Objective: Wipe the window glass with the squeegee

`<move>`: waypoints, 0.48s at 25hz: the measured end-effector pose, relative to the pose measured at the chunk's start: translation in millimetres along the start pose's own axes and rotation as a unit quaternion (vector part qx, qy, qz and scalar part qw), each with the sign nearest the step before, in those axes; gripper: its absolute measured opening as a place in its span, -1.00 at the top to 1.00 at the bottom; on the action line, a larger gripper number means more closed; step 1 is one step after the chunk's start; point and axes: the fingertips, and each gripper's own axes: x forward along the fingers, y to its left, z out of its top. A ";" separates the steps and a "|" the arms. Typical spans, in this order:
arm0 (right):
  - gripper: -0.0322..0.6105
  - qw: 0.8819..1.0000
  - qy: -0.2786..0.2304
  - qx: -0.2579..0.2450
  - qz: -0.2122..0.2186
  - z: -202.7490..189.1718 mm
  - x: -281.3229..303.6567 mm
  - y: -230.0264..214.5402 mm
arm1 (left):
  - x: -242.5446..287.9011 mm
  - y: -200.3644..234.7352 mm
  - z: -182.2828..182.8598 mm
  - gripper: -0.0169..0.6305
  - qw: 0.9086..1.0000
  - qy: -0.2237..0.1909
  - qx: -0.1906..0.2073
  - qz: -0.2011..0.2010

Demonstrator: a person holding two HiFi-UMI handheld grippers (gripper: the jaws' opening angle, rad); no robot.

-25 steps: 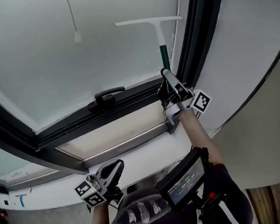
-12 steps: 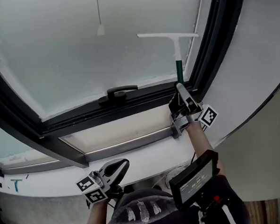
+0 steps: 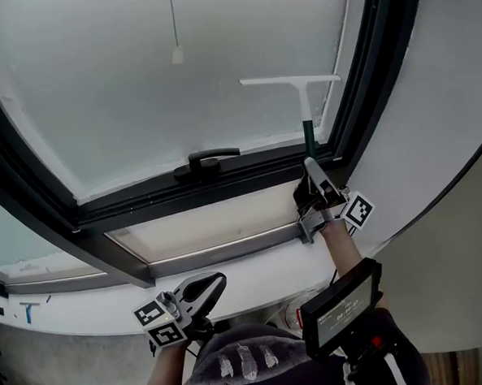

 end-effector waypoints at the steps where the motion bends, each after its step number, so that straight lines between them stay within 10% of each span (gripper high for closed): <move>1: 0.61 1.000 0.000 0.001 0.000 -0.3 -2.0 -0.5 | 0.8 -1.1 -0.6 0.93 1.000 -0.001 0.001 0.001; 12: 0.61 0.999 0.016 -0.027 0.043 4.6 -5.5 28.0 | 9.3 -13.1 -11.9 0.93 1.000 -0.009 -0.002 0.026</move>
